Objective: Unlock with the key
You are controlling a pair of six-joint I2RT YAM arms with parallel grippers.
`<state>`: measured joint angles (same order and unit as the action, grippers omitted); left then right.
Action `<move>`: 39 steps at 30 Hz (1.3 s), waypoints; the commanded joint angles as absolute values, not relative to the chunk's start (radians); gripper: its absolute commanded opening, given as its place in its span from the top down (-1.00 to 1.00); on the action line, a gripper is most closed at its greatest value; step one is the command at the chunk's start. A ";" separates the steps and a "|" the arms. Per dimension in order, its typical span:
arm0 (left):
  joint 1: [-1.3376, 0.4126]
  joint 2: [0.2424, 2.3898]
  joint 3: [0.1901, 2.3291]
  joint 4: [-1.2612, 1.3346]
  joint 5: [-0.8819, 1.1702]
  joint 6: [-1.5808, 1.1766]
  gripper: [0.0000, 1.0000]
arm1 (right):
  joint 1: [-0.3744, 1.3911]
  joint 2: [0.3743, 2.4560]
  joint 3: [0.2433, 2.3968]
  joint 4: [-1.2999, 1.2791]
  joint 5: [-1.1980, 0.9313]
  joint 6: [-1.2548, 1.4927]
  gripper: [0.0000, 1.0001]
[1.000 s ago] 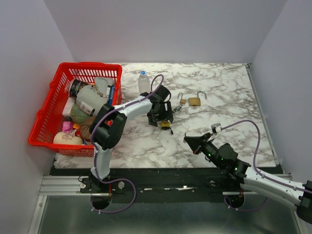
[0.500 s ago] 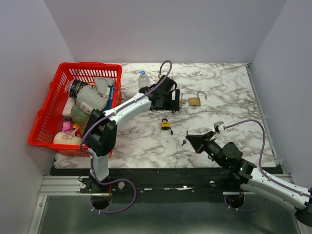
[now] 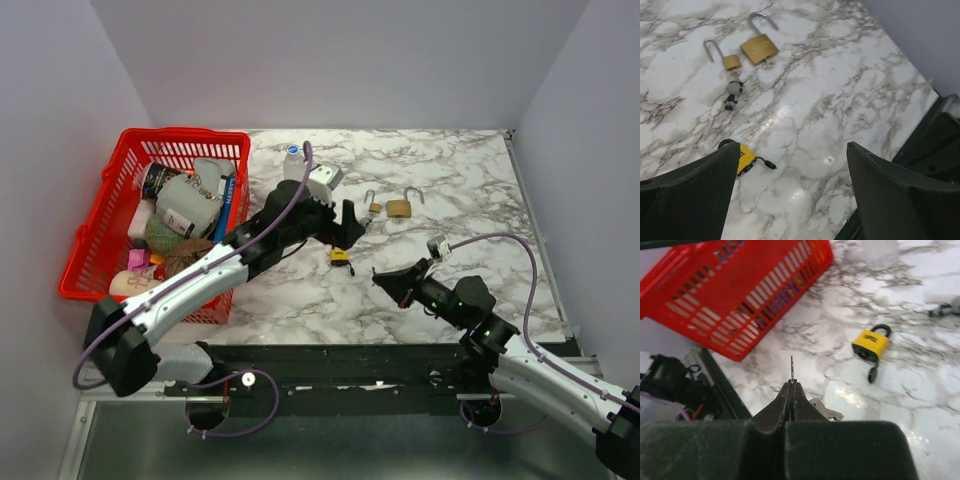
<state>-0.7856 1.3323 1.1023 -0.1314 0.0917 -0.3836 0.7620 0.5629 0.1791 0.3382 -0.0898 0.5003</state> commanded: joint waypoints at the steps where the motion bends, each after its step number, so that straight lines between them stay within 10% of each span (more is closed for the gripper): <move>1: -0.758 1.172 0.973 0.095 0.446 -0.342 -0.82 | 0.732 0.597 0.247 0.500 -0.365 0.506 0.99; 10: -0.704 1.131 0.812 0.353 0.931 -0.592 -0.44 | 0.727 0.692 0.327 0.555 -0.549 0.518 0.99; 39: -0.738 1.140 0.779 0.296 0.908 -0.566 0.62 | 0.727 0.707 0.350 0.597 -0.569 0.545 0.99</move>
<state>-0.7227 1.1316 0.7742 0.3035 0.9146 -0.6037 0.7311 0.7040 0.3195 0.5610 -0.5434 0.5350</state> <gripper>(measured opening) 0.262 0.012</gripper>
